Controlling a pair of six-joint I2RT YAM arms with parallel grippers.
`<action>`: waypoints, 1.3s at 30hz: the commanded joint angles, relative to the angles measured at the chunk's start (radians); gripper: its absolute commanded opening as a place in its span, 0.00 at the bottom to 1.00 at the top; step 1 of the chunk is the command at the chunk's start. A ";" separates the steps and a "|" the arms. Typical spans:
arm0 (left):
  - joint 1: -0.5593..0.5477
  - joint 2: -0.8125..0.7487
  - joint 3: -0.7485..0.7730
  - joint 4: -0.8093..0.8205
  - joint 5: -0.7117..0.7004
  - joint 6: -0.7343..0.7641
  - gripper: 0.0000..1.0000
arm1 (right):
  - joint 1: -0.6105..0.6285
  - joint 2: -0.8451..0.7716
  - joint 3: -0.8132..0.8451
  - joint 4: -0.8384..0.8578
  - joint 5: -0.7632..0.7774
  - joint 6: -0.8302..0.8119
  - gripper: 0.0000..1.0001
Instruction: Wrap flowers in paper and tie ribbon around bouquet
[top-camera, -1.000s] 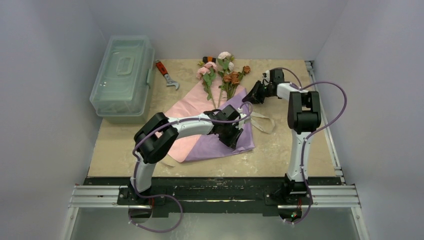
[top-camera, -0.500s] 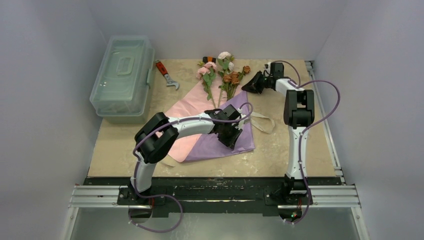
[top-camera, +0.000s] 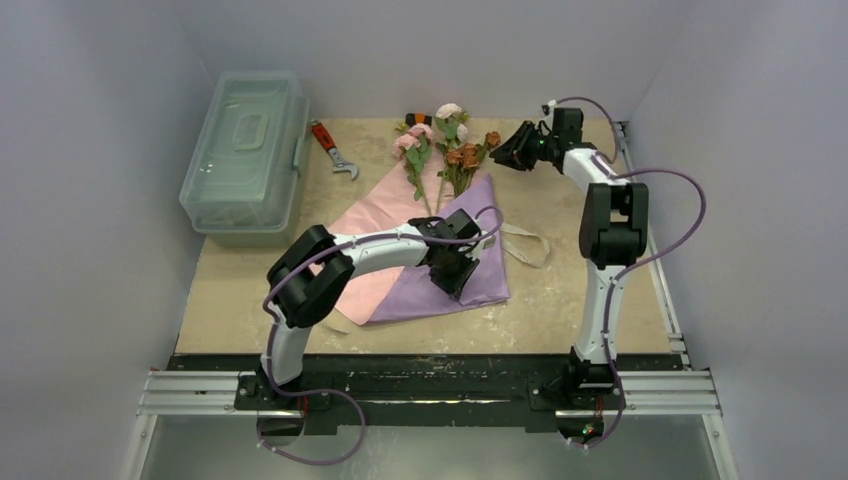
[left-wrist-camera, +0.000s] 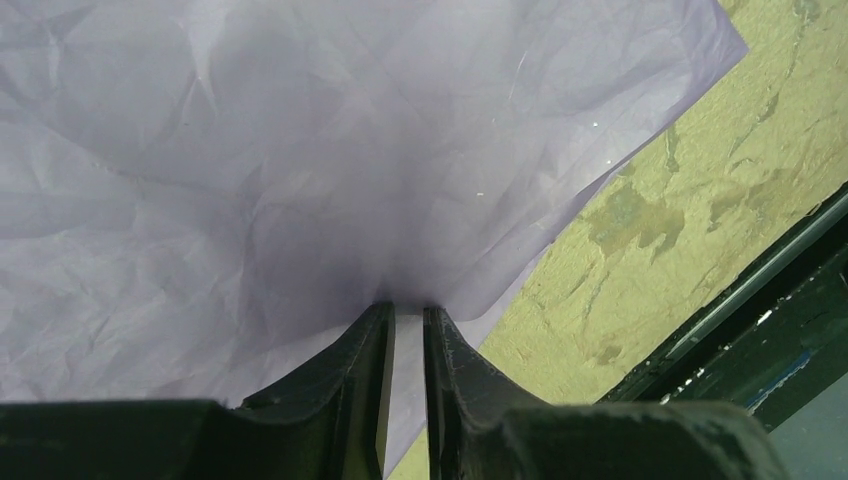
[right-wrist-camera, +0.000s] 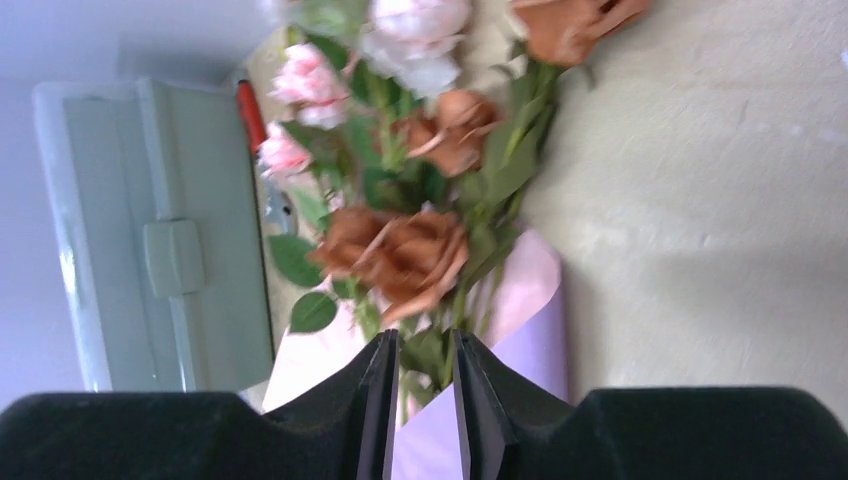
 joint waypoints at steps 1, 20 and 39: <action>0.006 -0.079 0.035 -0.020 -0.019 -0.034 0.22 | 0.015 -0.248 -0.169 -0.035 0.017 -0.082 0.34; 0.207 -0.561 -0.354 -0.047 -0.122 -0.298 0.49 | 0.350 -0.800 -0.894 -0.037 0.182 -0.040 0.24; 0.708 -0.852 -0.638 -0.129 -0.217 -0.458 0.91 | 0.477 -0.706 -0.796 -0.144 0.156 -0.088 0.22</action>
